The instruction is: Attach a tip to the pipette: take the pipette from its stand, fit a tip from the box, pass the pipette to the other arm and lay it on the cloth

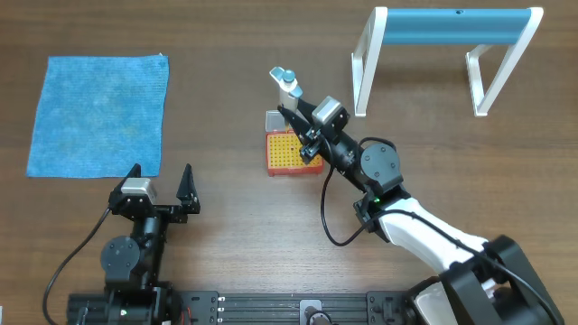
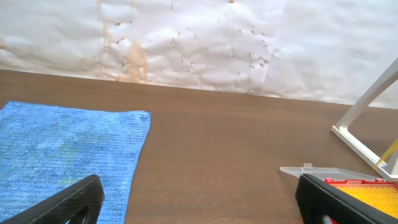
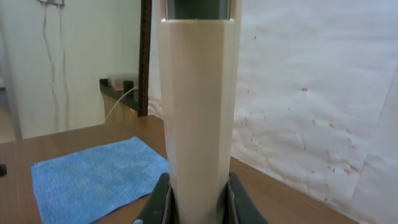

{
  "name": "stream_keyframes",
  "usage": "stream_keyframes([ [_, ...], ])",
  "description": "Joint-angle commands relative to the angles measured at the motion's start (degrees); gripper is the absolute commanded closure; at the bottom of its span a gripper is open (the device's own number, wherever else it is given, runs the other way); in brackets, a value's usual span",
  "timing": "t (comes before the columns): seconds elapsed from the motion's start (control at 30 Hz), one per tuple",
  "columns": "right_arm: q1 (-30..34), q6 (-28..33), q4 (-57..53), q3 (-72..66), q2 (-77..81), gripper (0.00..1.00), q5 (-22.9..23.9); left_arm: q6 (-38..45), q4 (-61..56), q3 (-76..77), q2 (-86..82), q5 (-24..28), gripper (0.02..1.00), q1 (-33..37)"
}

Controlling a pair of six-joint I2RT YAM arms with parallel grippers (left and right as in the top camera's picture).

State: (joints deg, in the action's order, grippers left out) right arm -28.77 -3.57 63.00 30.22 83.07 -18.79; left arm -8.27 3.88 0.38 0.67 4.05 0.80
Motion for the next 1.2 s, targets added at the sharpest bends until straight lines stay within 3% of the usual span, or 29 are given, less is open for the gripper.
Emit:
stream_keyframes([
  [0.03,0.28,-0.63,-9.38,6.86,-5.88,0.923,-0.61,-0.5,0.48,-0.07,-0.48,-0.63,0.023,-0.28],
  [0.33,0.55,-0.72,-34.82,17.62,-15.69,0.925,-5.73,-0.5,0.48,-0.07,-0.48,-0.63,0.023,-0.28],
  [0.43,1.75,-6.99,-42.32,19.93,-17.29,0.925,-8.22,-0.5,0.48,-0.07,-0.48,-0.63,0.023,-0.28],
  [0.6,5.18,-18.99,-40.76,20.39,-17.25,0.923,-16.83,-0.5,0.48,-0.07,-0.48,-0.63,0.023,-0.28],
  [0.7,6.25,-21.24,-36.83,20.39,-17.25,0.925,-24.65,-0.5,0.48,-0.07,-0.48,-0.63,0.023,-0.28],
  [0.87,6.19,-25.83,-31.91,20.39,-17.25,0.923,-28.02,-0.55,0.11,-0.07,-0.48,-0.44,0.023,-0.28],
  [0.93,6.21,-27.34,-30.51,20.39,-17.25,0.923,-28.72,-2.49,-1.11,-0.07,-0.48,3.56,0.023,-0.42],
  [1.07,6.21,-27.96,-30.45,20.39,-17.22,0.923,-30.56,-17.2,-1.55,-0.07,-0.48,19.58,0.023,-0.5],
  [1.13,6.21,-27.91,-31.54,20.39,-17.22,0.923,-33.07,-29.29,-3.34,-0.07,-0.48,24.39,0.023,-0.5],
  [1.2,6.27,-27.89,-32.68,20.39,-17.22,0.925,-34.71,-39.5,-6.1,-0.07,-0.48,25.31,0.023,-0.5],
])
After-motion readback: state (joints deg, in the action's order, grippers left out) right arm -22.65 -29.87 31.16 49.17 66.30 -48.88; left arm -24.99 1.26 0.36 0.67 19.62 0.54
